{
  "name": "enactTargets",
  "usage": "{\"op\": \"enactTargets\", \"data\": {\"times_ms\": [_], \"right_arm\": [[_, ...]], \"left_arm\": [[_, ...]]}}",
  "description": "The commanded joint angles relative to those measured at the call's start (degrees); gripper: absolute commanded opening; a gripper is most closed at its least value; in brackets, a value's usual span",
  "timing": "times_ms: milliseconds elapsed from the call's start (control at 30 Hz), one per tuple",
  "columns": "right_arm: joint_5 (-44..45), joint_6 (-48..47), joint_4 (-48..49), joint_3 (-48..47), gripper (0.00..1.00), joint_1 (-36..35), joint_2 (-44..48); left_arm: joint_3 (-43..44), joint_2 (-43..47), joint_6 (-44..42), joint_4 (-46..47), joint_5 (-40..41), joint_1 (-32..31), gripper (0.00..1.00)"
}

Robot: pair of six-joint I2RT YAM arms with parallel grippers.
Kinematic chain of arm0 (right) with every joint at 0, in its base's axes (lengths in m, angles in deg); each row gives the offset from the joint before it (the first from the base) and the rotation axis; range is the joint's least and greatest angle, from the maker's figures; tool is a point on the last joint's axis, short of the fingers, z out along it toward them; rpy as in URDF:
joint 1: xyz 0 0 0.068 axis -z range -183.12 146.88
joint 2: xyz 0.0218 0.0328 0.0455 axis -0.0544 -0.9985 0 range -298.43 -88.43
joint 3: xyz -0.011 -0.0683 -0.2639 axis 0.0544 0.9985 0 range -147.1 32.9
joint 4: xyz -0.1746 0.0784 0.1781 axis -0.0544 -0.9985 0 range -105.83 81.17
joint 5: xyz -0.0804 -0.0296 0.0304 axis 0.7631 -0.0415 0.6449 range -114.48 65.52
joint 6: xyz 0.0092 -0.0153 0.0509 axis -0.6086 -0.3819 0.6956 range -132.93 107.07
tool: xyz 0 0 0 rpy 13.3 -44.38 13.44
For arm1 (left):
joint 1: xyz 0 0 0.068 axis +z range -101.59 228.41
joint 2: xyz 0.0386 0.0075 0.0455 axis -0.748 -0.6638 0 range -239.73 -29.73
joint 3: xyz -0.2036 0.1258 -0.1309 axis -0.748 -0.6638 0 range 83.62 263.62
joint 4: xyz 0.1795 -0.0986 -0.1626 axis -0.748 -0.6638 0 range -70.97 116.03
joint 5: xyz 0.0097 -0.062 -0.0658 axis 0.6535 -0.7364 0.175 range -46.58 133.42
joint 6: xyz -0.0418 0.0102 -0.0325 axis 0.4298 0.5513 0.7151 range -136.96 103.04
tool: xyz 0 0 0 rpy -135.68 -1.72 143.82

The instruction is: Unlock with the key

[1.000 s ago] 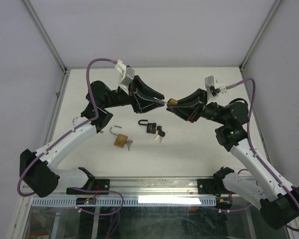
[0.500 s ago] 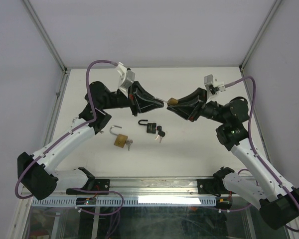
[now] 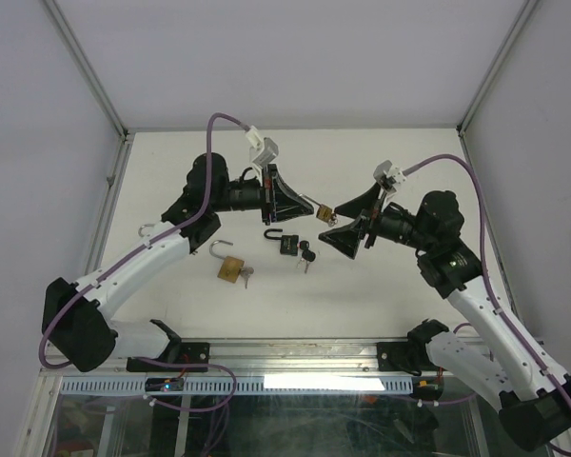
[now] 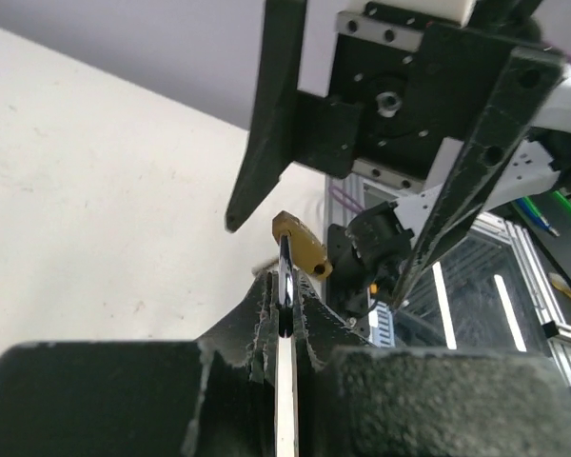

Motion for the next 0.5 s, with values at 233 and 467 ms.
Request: {"op": "enactTargets", "data": {"times_ms": [233, 467], "right_arm": [[14.2, -8.3, -19.5, -3.2, 1.00, 0.4, 8.4], [27.5, -6.3, -25.4, -3.9, 1.00, 0.4, 13.6]], "left_arm": [[1.4, -9.3, -26.9, -25.2, 3.1, -4.8, 0.00], [7.3, -18.7, -30.8, -29.0, -2.1, -13.0, 0.00]]}}
